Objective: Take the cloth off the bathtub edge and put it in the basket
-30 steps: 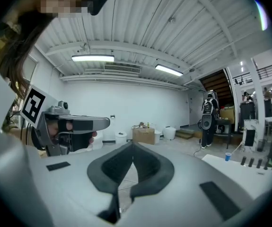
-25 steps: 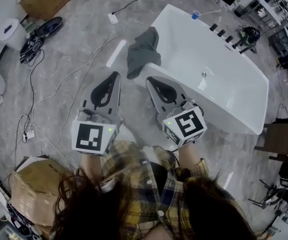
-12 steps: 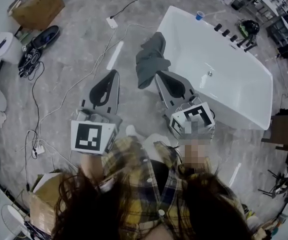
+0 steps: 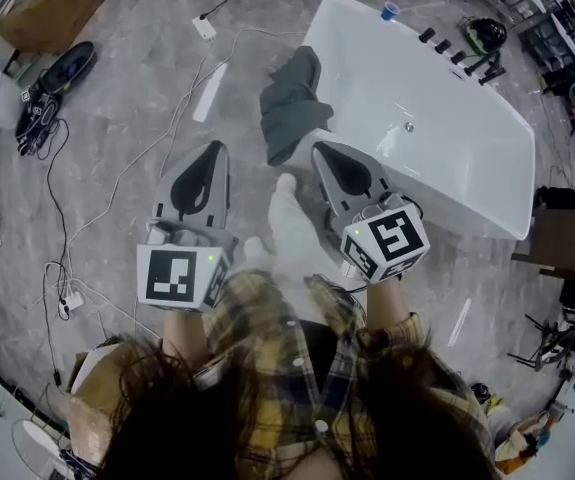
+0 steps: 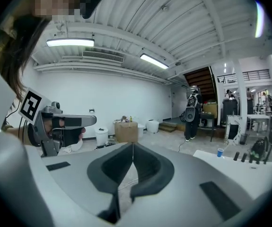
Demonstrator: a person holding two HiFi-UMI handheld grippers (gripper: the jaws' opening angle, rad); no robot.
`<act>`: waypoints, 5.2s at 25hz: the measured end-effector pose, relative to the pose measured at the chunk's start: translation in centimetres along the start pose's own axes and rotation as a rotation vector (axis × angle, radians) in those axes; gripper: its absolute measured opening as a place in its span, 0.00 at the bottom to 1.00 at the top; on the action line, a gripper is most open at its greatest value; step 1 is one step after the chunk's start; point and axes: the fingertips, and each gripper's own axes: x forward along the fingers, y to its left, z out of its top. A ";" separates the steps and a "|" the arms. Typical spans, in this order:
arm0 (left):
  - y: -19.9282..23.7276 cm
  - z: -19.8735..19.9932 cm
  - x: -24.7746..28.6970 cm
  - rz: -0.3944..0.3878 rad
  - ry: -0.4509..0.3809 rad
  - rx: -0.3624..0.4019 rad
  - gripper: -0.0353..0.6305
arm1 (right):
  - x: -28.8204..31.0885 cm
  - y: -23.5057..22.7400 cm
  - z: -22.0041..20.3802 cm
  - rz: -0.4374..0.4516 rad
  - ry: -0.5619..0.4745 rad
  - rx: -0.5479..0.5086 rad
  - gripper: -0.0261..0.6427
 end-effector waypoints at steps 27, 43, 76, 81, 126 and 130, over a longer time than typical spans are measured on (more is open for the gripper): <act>3.1 4.2 29.2 -0.138 0.014 0.098 0.08 | 15.0 -22.8 3.9 -0.090 -0.018 0.072 0.06; 2.9 4.5 38.8 -0.390 0.059 0.130 0.08 | 17.3 -28.9 3.2 -0.326 0.007 0.163 0.06; 2.9 -16.4 44.9 -0.872 0.398 0.141 0.08 | 21.4 -30.3 -17.4 -0.700 0.225 0.512 0.07; 2.5 -23.3 45.8 -0.884 0.488 0.156 0.08 | 21.9 -30.2 -23.0 -0.707 0.263 0.605 0.15; 2.9 -50.2 47.8 -0.834 1.142 0.153 0.59 | 26.1 -22.3 -44.4 -0.455 0.705 0.809 0.59; 3.1 -49.8 47.3 -0.824 1.155 0.146 0.54 | 26.9 -22.1 -44.4 -0.413 0.713 0.827 0.55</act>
